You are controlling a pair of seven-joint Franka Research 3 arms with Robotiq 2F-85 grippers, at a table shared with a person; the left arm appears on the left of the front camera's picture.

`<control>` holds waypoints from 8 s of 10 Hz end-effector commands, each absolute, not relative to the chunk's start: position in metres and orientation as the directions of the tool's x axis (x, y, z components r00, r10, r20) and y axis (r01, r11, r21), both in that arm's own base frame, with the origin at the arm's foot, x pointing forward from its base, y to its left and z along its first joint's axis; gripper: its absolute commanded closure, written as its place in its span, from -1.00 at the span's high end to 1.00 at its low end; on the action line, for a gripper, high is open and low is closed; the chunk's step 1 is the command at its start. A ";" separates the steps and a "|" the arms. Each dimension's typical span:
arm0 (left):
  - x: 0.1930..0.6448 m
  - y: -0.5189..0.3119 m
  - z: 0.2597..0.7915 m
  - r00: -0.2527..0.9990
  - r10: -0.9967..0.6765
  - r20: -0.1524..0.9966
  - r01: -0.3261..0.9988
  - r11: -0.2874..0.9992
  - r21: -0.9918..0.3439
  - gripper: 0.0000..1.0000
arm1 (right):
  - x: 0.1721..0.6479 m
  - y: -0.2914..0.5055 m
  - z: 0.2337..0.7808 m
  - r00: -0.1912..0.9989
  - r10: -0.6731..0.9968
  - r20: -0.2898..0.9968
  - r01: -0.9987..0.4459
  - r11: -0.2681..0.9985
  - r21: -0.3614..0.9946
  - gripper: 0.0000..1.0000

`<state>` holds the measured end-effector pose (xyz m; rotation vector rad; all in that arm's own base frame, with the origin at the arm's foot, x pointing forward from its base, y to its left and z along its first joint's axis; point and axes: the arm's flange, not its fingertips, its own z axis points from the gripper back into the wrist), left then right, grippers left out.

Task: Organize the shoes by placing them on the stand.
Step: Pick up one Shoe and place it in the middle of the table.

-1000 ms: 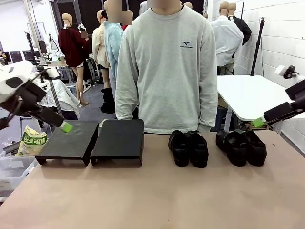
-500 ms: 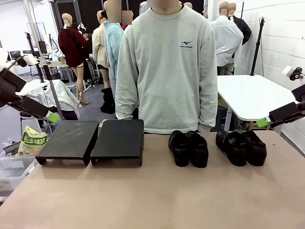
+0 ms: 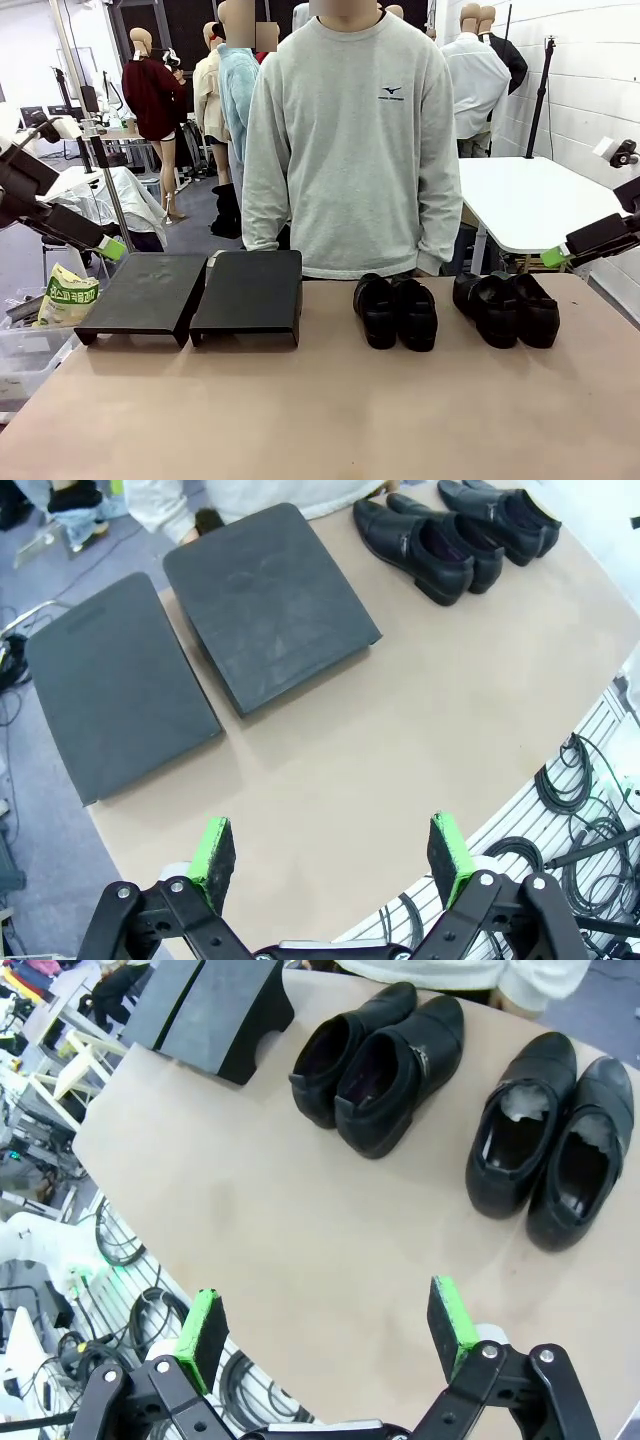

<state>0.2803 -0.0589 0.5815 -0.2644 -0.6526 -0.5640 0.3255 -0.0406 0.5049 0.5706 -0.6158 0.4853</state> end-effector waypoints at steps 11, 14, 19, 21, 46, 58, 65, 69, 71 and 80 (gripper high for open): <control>0.281 -0.056 0.580 0.653 -0.421 0.629 0.574 0.817 -0.049 1.00 | 0.326 -0.041 0.504 0.706 0.256 0.661 -0.594 0.723 0.354 1.00; 0.281 -0.056 0.580 0.653 -0.421 0.629 0.574 0.817 -0.049 1.00 | 0.326 -0.041 0.504 0.706 0.256 0.661 -0.594 0.723 0.354 1.00; 0.281 -0.056 0.580 0.653 -0.421 0.629 0.574 0.817 -0.049 1.00 | 0.326 -0.041 0.504 0.706 0.256 0.661 -0.594 0.723 0.354 1.00; 0.281 -0.056 0.580 0.653 -0.421 0.629 0.574 0.817 -0.049 1.00 | 0.325 -0.041 0.505 0.715 0.255 0.651 -0.577 0.741 0.343 1.00; 0.281 -0.056 0.580 0.653 -0.421 0.629 0.574 0.817 -0.049 1.00 | 0.574 0.075 0.383 0.977 0.198 0.078 -0.206 0.973 0.101 1.00; 0.281 -0.056 0.580 0.653 -0.421 0.629 0.574 0.817 -0.049 1.00 | 0.593 0.087 0.337 0.988 0.148 0.031 -0.148 0.989 0.009 -1.00; 0.281 -0.056 0.580 0.653 -0.421 0.629 0.574 0.817 -0.049 1.00 | 0.582 0.079 0.356 0.978 0.207 0.007 -0.206 0.968 0.145 -1.00; 0.281 -0.056 0.580 0.653 -0.421 0.629 0.574 0.817 -0.049 1.00 | 0.585 0.083 0.340 0.987 0.162 0.015 -0.162 0.984 0.069 -1.00; 0.281 -0.056 0.580 0.653 -0.421 0.629 0.574 0.817 -0.049 1.00 | 0.531 0.102 0.380 0.993 0.022 0.119 -0.021 1.000 -0.013 -1.00; 0.281 -0.056 0.580 0.653 -0.421 0.629 0.574 0.817 -0.049 1.00 | 0.333 0.229 0.402 0.969 0.140 0.206 -0.121 0.987 -0.102 -1.00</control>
